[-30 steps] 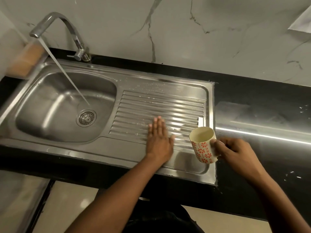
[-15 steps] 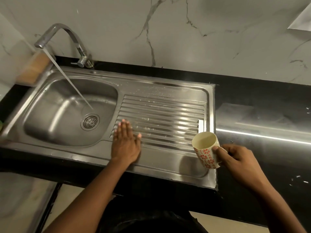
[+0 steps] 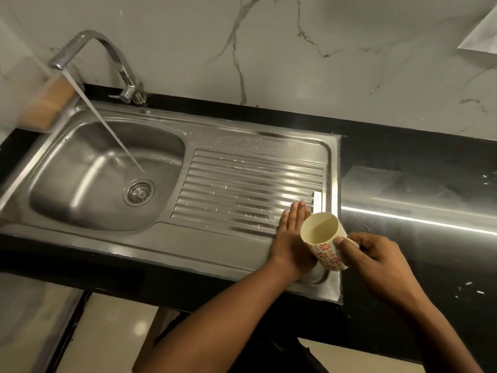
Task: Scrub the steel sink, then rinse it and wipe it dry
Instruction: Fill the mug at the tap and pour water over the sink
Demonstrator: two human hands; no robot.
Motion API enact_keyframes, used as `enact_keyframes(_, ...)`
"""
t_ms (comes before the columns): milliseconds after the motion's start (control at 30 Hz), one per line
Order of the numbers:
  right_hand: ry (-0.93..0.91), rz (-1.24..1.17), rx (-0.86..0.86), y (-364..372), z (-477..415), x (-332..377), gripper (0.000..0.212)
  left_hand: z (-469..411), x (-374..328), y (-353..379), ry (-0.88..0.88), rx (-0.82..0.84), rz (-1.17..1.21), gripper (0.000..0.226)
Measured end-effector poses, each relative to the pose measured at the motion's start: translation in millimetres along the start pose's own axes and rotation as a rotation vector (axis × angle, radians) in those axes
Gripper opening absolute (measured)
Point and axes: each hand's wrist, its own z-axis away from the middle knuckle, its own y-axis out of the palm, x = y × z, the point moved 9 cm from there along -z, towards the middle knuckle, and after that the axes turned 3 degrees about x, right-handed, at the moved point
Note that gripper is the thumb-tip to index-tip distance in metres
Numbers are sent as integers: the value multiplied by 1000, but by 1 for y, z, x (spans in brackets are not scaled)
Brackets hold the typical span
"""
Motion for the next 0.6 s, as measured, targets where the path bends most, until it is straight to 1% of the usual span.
enact_keyframes(100, 4, -22, -63, -12, 2, 2, 22, -14, 3, -13, 27, 10, 7, 86)
enact_keyframes(167, 4, -51, -90, -19, 3, 4, 27, -15, 19, -26, 20, -13, 14, 75)
enact_keyframes(233, 0, -56, -103, -21, 5, 8, 31, -12, 55, -38, -57, -73, 51, 69)
enact_keyframes(367, 5, -67, -108, -17, 3, 10, 32, 15, 159, -49, -290, -150, 52, 73)
enact_keyframes(467, 23, -72, -87, -10, 0, 9, 29, 37, 223, -52, -413, -148, 62, 72)
enact_keyframes(533, 25, -67, -78, -5, -2, 9, 27, 39, 232, -52, -451, -132, 61, 71)
enact_keyframes(600, 31, -78, -78, -2, -3, 9, 26, 33, 218, -52, -491, -121, 87, 76)
